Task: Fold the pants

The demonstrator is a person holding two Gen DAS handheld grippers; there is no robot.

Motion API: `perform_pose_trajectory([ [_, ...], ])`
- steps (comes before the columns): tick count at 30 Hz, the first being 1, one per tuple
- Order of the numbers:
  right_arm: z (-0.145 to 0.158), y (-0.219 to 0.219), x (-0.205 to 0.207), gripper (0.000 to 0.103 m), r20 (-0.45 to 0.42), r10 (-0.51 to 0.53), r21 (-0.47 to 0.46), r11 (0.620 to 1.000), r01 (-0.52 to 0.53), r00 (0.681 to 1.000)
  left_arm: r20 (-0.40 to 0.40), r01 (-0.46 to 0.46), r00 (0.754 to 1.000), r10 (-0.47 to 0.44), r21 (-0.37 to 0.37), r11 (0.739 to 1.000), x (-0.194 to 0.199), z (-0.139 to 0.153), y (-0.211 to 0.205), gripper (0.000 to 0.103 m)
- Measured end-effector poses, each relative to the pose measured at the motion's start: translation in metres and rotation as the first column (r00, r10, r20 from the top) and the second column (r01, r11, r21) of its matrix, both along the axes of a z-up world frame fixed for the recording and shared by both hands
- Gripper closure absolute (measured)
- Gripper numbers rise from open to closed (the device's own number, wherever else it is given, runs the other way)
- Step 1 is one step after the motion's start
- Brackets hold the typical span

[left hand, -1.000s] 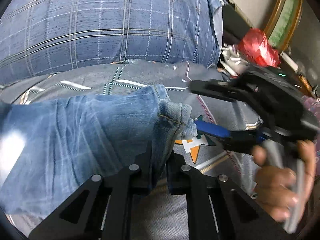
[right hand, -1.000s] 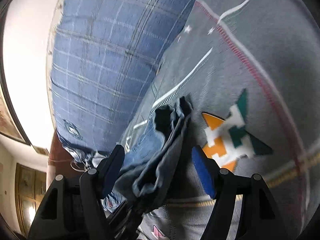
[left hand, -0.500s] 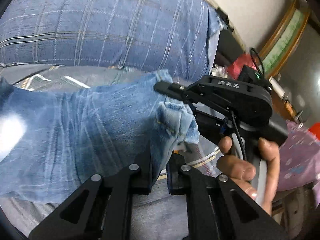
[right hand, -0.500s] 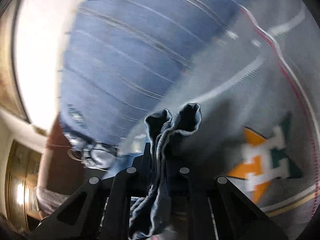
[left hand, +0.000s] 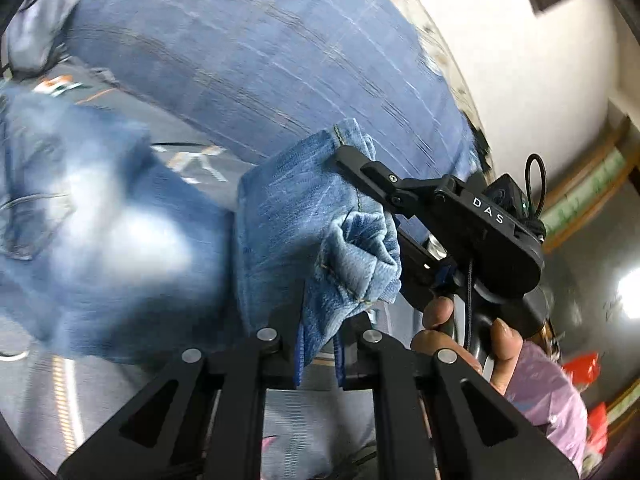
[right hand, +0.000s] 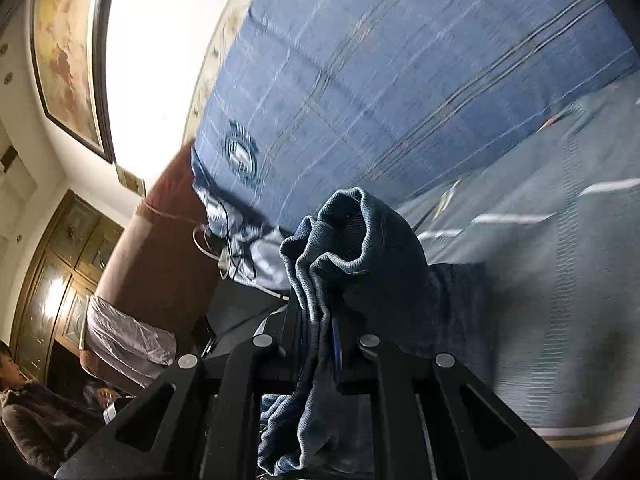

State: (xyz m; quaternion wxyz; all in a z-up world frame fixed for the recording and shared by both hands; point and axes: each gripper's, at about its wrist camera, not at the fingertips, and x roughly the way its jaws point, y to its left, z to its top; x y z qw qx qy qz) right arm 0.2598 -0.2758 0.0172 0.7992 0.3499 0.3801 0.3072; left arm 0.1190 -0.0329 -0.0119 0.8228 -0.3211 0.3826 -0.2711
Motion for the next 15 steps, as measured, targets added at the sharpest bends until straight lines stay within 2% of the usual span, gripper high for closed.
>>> perform_pose_trajectory([
  [3, -0.023, 0.029, 0.010, 0.092, -0.023, 0.029, -0.018, 0.999, -0.029, 0.999, -0.052, -0.035, 0.998, 0.033, -0.032, 0.999, 0.006, -0.022, 0.020, 0.091],
  [6, -0.047, 0.045, 0.021, 0.091, -0.075, 0.047, -0.017, 0.999, -0.049, 0.996, -0.087, -0.067, 0.994, 0.065, -0.022, 0.998, 0.012, -0.039, 0.029, 0.090],
  [8, -0.064, 0.062, 0.031, 0.087, -0.106, 0.058, -0.019, 0.998, -0.060, 0.993, -0.137, -0.082, 0.988, 0.077, -0.032, 0.996, 0.016, -0.049, 0.036, 0.089],
  [9, -0.071, 0.069, 0.032, 0.087, -0.119, 0.064, -0.016, 0.998, -0.066, 0.991, -0.161, -0.085, 0.984, 0.078, -0.035, 0.996, 0.018, -0.053, 0.039, 0.083],
  [10, -0.076, 0.074, 0.033, 0.077, -0.128, 0.074, -0.012, 0.997, -0.076, 0.989, -0.187, -0.086, 0.979, 0.079, -0.032, 0.996, 0.020, -0.057, 0.043, 0.069],
  [11, -0.082, 0.081, 0.036, 0.055, -0.149, 0.094, -0.005, 0.995, -0.096, 0.984, -0.203, -0.088, 0.976, 0.081, -0.025, 0.996, 0.021, -0.059, 0.045, 0.060],
  [12, -0.086, 0.082, 0.034, 0.044, -0.160, 0.101, 0.004, 0.995, -0.102, 0.982, -0.211, -0.097, 0.973, 0.091, -0.020, 0.995, 0.021, -0.060, 0.047, 0.048],
  [13, -0.086, 0.082, 0.032, 0.040, -0.160, 0.087, 0.021, 0.996, -0.085, 0.983, -0.205, -0.122, 0.972, 0.115, -0.018, 0.992, 0.020, -0.059, 0.053, 0.046],
  [15, -0.078, 0.079, 0.028, 0.040, -0.129, 0.082, 0.041, 0.996, -0.077, 0.988, -0.188, -0.155, 0.970, 0.153, 0.004, 0.988, 0.018, -0.053, 0.064, 0.044],
])
